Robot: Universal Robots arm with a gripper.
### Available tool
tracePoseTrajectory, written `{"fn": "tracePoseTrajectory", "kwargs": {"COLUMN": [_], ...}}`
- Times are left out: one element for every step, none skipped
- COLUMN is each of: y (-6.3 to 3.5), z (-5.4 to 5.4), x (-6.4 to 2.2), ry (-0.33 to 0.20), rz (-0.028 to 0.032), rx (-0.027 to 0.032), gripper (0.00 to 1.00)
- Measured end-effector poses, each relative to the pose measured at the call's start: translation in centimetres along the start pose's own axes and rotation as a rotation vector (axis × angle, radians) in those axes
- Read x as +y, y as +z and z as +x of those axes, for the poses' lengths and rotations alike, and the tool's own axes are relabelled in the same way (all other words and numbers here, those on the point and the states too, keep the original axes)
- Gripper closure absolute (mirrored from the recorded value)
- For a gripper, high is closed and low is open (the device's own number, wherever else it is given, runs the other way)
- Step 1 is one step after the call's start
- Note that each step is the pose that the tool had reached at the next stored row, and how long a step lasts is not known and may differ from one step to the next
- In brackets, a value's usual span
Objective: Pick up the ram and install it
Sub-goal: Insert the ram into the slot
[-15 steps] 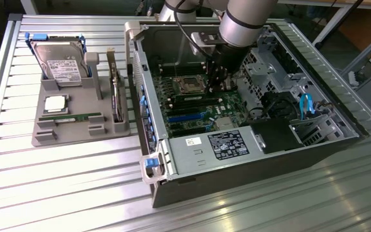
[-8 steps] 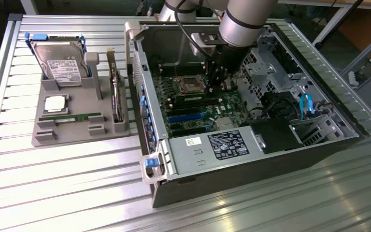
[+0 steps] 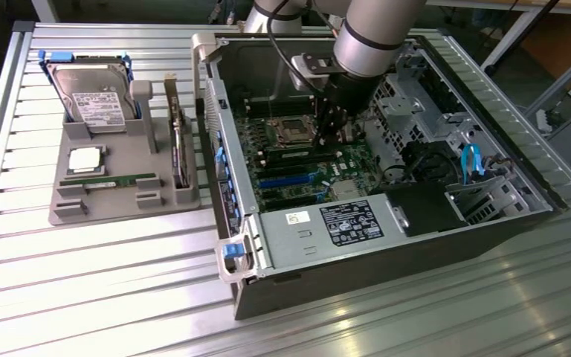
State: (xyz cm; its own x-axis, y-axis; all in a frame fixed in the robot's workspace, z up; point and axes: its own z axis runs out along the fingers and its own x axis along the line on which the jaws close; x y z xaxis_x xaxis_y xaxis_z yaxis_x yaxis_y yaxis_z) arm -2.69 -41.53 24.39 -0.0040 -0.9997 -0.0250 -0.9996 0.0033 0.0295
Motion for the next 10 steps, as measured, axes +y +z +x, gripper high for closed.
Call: {"fn": "tracePoseTrajectory", "kwargs": {"y": [0.0, 0.0, 0.0, 0.0, 0.0, 0.03, 0.06, 0.07, 0.2, 0.2], "z": [0.02, 0.03, 0.03, 0.03, 0.03, 0.03, 0.04, 0.03, 0.04, 0.04], "x": [0.0, -0.01, -0.01, -0.15, -0.16, -0.17, -0.17, -0.17, -0.17, -0.17], "ry": [0.0, 0.0, 0.0, 0.0, 0.0, 0.0, 0.0, 0.0, 0.0, 0.0], "rz": [0.0, 0.0, 0.0, 0.0, 0.0, 0.0, 0.0, 0.0, 0.0001, -0.0001], "rx": [-0.0001, 0.0, 0.0, 0.0, 0.0, 0.0, 0.0002, 0.0, -0.0001, 0.0001], "gripper": [0.89, 0.89, 0.89, 0.89, 0.89, 0.89, 0.89, 0.89, 0.89, 0.89]}}
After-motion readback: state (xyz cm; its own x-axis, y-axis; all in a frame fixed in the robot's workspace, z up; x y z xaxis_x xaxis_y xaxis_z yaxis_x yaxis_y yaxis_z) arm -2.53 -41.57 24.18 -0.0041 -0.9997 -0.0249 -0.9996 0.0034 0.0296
